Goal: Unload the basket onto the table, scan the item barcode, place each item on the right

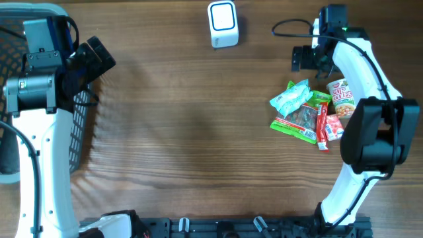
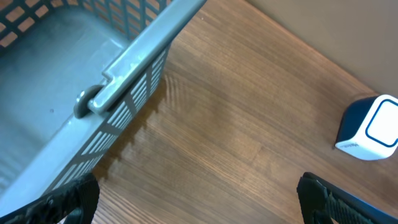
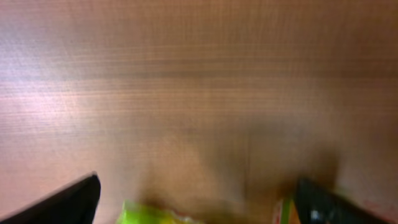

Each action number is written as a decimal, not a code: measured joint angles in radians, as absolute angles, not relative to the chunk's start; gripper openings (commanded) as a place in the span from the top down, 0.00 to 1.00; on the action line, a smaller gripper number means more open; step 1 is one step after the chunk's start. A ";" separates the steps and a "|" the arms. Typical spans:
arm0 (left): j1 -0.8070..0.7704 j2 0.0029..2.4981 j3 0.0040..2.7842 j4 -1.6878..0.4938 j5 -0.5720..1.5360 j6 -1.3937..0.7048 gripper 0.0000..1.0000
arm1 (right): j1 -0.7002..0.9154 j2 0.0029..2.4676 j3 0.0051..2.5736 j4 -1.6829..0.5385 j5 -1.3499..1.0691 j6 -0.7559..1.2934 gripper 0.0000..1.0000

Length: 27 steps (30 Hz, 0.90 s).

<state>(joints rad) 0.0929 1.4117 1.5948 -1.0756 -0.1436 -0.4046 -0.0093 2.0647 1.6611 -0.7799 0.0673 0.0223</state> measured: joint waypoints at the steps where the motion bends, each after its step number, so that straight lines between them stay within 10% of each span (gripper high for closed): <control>1: 0.093 1.412 1.595 -1.073 -0.143 -0.405 0.00 | -0.009 2.065 1.663 -0.702 0.067 0.022 0.00; 12: 0.093 1.412 1.595 -1.076 -0.144 -0.405 0.00 | 0.030 2.028 1.663 -0.565 0.071 0.022 0.00; 27: 0.093 1.412 1.595 -1.075 -0.143 -0.405 0.00 | 0.231 1.047 1.665 -0.648 0.107 0.022 0.00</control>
<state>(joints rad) 0.0929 1.4117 1.5948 -1.0752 -0.1432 -0.4046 0.2306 1.0466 1.6650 -0.6479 0.1066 0.0223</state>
